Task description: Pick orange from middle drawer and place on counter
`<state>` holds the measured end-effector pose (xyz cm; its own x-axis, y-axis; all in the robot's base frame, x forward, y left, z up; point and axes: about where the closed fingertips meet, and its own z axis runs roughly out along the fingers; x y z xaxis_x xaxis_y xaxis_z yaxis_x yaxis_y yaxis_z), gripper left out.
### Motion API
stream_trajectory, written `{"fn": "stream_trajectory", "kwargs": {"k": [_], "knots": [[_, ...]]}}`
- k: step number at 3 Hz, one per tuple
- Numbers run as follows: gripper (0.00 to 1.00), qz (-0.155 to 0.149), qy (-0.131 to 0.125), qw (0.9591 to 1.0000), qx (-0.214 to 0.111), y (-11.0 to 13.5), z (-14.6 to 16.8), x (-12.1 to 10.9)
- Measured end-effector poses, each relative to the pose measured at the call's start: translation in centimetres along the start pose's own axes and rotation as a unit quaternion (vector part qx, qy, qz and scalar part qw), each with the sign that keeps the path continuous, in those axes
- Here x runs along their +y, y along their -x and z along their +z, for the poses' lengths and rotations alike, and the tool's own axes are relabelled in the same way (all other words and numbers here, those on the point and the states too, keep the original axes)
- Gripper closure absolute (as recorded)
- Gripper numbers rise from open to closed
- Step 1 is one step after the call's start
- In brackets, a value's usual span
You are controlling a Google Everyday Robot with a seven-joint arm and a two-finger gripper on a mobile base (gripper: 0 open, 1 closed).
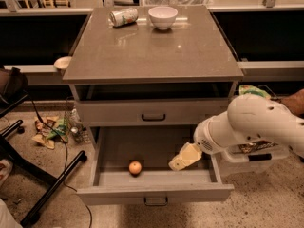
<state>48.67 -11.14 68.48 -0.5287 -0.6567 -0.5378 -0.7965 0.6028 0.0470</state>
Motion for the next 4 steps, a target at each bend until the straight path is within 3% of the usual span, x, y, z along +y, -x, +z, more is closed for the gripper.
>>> {"fn": "stream_trajectory", "kwargs": {"k": [1, 2, 3, 4], "knots": [[0.00, 0.000, 0.000, 1.0000, 0.000, 0.0, 0.0, 0.0], [0.00, 0.020, 0.011, 0.9994, -0.024, -0.4, 2.3, -0.6], [0.00, 0.064, 0.020, 0.9960, -0.060, -1.7, 6.0, -0.8], [0.00, 0.107, 0.014, 0.9881, -0.110, -2.2, 10.6, -2.0]]}}
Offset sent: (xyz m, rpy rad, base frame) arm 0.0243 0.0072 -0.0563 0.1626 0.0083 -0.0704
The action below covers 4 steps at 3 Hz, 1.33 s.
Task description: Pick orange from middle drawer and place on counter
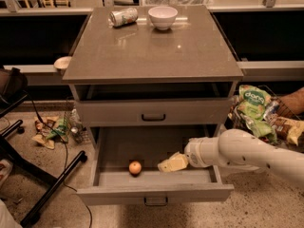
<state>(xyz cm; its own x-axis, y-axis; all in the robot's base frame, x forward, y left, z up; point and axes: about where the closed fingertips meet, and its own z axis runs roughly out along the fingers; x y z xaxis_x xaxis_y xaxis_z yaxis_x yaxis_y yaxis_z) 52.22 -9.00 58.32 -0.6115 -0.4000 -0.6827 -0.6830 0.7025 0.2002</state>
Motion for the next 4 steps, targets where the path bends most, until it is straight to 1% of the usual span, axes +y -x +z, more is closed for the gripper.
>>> {"fn": "stream_trajectory", "kwargs": {"k": [1, 2, 3, 4], "knots": [[0.00, 0.001, 0.003, 1.0000, 0.000, -0.2, 0.3, 0.0], [0.00, -0.005, 0.031, 0.9995, -0.007, -1.0, 3.2, 0.4], [0.00, -0.006, 0.062, 0.9978, -0.023, -2.3, 6.9, 0.9], [0.00, -0.010, 0.089, 0.9952, -0.039, -3.4, 10.4, 1.7]]}}
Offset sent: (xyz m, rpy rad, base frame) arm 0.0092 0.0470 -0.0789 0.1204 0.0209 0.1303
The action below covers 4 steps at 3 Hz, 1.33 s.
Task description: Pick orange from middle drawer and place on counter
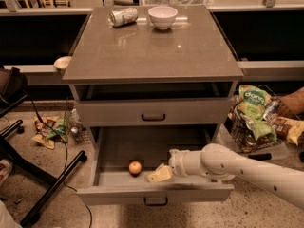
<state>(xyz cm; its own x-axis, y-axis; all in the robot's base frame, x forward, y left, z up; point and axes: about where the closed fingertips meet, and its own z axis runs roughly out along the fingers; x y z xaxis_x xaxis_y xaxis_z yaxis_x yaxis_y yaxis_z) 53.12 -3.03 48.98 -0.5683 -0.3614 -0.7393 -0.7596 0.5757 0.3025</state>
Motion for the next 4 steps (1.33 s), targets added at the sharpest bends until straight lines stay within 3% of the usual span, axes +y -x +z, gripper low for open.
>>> {"fn": "stream_trajectory", "kwargs": {"k": [2, 4], "knots": [[0.00, -0.008, 0.011, 0.9999, -0.011, 0.3, 1.2, -0.1], [0.00, -0.058, 0.041, 0.9955, -0.063, 2.2, 6.5, -0.2]]}}
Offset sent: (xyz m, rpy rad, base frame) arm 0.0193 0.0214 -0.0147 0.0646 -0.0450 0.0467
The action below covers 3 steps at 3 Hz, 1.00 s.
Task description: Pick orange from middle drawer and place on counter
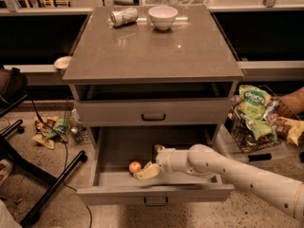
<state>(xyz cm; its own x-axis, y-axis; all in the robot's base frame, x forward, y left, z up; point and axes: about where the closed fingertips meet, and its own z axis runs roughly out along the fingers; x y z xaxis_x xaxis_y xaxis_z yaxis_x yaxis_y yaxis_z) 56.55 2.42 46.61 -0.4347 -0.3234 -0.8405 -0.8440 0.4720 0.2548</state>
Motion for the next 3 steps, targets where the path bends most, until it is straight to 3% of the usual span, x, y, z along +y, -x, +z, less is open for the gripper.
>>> {"fn": "stream_trajectory", "kwargs": {"k": [2, 3], "knots": [[0.00, -0.039, -0.004, 0.9992, -0.013, -0.4, 3.3, 0.1], [0.00, -0.043, -0.021, 0.9987, -0.017, -0.6, 4.0, -0.8]]}}
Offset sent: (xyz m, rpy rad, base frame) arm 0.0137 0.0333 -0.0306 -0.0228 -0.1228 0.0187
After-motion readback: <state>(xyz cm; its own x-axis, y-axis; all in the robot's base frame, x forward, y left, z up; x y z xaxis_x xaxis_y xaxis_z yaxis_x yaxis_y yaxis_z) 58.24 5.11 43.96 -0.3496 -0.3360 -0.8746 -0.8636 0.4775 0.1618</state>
